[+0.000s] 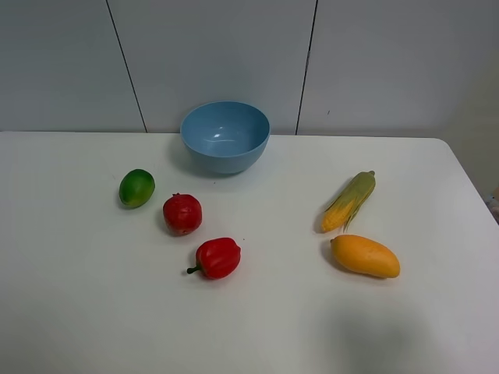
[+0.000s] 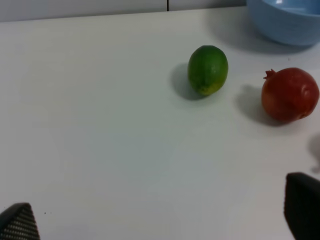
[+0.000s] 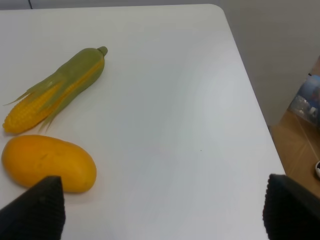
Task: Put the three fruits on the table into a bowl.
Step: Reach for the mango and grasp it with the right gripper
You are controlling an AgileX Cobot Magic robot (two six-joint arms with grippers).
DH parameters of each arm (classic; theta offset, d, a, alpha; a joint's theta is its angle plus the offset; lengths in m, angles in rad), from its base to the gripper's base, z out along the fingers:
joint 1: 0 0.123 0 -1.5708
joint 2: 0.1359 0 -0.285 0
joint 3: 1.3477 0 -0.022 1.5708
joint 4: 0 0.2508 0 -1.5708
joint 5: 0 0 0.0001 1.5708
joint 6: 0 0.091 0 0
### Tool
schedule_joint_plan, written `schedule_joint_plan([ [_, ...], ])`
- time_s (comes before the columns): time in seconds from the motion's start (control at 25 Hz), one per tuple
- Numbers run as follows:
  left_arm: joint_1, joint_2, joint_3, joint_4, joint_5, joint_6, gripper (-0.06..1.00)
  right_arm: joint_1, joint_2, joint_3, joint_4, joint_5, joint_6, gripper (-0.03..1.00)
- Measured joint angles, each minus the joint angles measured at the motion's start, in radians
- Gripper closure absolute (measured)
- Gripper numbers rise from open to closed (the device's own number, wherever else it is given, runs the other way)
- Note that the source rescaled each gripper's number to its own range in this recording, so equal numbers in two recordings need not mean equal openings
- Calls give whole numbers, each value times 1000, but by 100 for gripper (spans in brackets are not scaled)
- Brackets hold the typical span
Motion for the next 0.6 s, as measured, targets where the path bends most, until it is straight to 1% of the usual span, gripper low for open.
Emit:
schedule_joint_plan([
  [0.32,0,0,0,0,0,0,-6,0,0,0,0,0,0,63],
  [0.6,0,0,0,0,0,0,-6,35,0,0,6,-1,0,63],
])
